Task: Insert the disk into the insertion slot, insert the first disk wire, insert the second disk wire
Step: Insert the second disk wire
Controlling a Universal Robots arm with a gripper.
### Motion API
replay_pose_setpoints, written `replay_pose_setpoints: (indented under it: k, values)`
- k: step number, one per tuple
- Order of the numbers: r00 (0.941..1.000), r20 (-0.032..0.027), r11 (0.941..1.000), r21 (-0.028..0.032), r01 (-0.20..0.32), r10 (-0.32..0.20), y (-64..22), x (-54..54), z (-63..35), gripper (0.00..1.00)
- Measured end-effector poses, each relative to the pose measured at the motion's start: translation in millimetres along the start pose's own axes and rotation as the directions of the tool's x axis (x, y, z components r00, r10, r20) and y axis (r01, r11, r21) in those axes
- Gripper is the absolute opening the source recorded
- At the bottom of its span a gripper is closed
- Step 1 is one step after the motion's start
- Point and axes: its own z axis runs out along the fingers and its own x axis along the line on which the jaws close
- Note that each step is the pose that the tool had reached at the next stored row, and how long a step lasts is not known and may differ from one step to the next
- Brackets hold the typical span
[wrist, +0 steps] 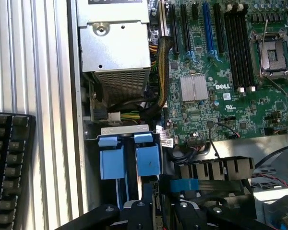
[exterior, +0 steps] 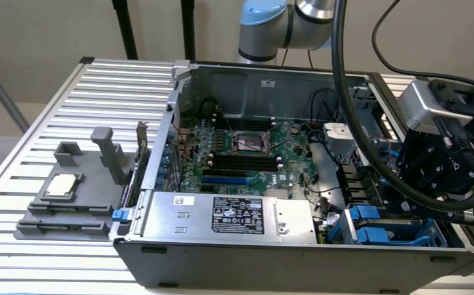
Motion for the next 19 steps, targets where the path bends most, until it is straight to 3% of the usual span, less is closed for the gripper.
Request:
replay_pose_setpoints:
  k: [9,19]
  values:
    - [1.0000,-0.0002,1.0000,0.0001,0.000,0.000,0.1,-0.1,-0.5,0.25]
    - [1.0000,-0.0001,1.0000,-0.0001,0.001,-0.001,4.0,-3.2,-43.2,0.25]
